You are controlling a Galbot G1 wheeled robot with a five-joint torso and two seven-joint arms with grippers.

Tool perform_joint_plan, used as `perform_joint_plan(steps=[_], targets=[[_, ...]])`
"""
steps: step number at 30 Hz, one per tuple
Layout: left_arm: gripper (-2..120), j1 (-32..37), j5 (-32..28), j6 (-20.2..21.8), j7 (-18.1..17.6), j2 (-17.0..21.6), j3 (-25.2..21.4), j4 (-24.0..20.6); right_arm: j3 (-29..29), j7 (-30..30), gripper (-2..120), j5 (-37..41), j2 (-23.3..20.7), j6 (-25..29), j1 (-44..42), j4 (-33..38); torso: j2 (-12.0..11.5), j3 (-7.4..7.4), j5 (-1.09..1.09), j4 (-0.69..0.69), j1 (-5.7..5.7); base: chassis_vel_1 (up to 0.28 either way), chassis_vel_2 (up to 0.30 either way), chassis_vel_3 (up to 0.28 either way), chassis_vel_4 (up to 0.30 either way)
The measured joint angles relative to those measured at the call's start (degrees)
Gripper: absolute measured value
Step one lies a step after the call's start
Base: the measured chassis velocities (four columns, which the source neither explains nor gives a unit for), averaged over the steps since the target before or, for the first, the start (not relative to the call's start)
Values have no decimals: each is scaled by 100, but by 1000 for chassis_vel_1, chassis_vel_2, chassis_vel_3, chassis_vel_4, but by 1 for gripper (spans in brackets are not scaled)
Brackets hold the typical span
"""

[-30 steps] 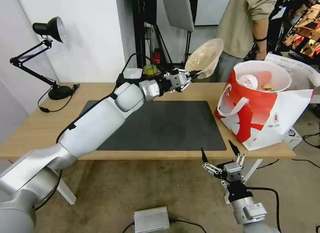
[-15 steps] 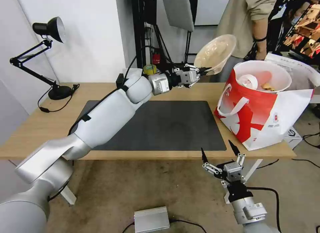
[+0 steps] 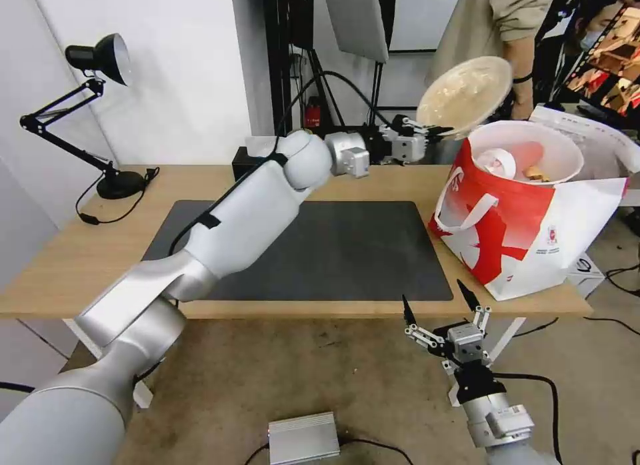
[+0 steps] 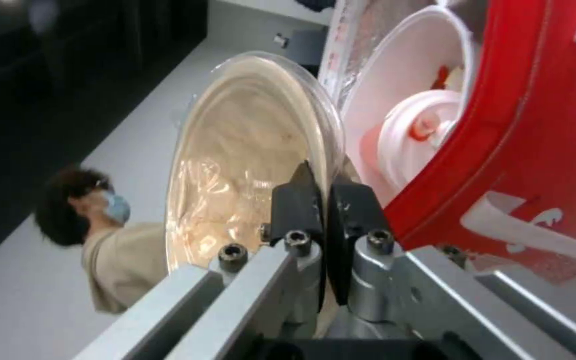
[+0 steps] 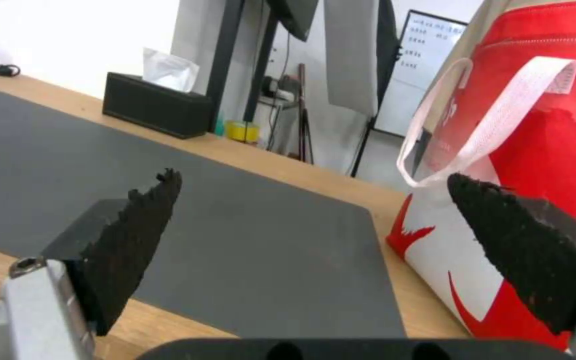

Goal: Pick up the trash from the table and place it into the takeout bag.

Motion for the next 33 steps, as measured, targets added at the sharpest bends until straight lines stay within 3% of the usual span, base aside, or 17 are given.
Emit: perform_joint_plan(steps=[18, 33], targets=[[0, -25, 1162, -428, 236, -873, -98, 662, 0, 0, 100, 0, 0, 0, 0, 0, 0, 0, 0, -1, -1, 0, 0, 0, 0], [0, -67, 1628, -480, 334, -897, 240, 845, 0, 0, 100, 0, 0, 0, 0, 0, 0, 0, -2, 1, -1, 0, 0, 0, 0]])
